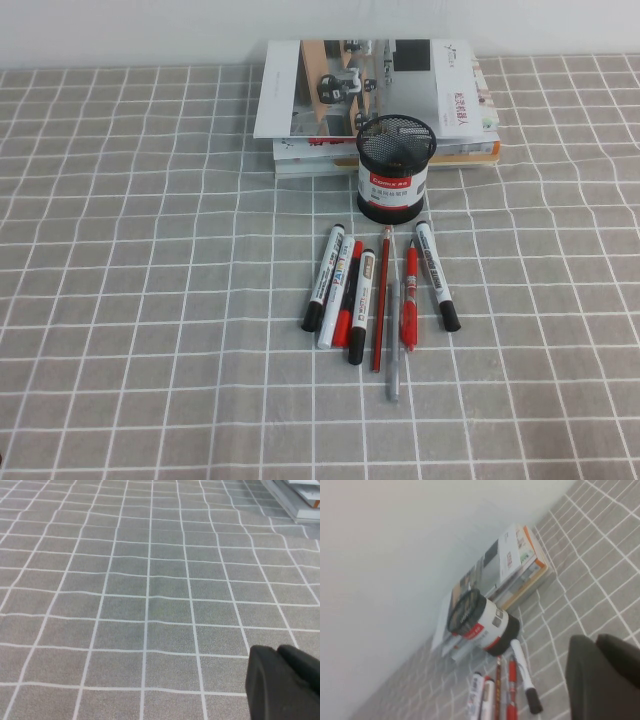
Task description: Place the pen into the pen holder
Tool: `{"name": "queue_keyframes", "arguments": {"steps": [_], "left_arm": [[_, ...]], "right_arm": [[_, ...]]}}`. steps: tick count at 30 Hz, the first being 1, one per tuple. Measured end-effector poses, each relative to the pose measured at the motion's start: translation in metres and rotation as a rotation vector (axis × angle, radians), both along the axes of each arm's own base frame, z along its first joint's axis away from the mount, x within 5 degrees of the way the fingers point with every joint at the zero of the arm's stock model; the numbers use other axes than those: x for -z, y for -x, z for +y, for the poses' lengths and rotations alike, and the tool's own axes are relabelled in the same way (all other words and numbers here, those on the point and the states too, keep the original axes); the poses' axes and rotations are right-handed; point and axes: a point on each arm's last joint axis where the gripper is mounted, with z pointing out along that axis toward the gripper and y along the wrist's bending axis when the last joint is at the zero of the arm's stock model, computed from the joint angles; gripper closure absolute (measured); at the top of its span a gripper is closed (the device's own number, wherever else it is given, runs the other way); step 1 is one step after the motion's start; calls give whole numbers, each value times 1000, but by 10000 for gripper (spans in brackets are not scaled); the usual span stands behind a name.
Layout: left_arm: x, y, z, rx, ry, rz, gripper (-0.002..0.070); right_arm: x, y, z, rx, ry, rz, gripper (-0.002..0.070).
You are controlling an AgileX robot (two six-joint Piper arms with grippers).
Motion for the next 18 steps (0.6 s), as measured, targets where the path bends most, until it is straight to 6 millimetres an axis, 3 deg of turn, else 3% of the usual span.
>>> {"name": "queue_keyframes", "arguments": {"steps": [7,12,18], "left_arm": [[0,0,0,0,0,0,678],[0,0,0,0,0,0,678],[0,0,0,0,0,0,678]], "right_arm": [[-1,0,5,-77,153,41,689],[-35,-13,9,-191,342,186,689],[-82,-53,9,-375,564,437,688]]}}
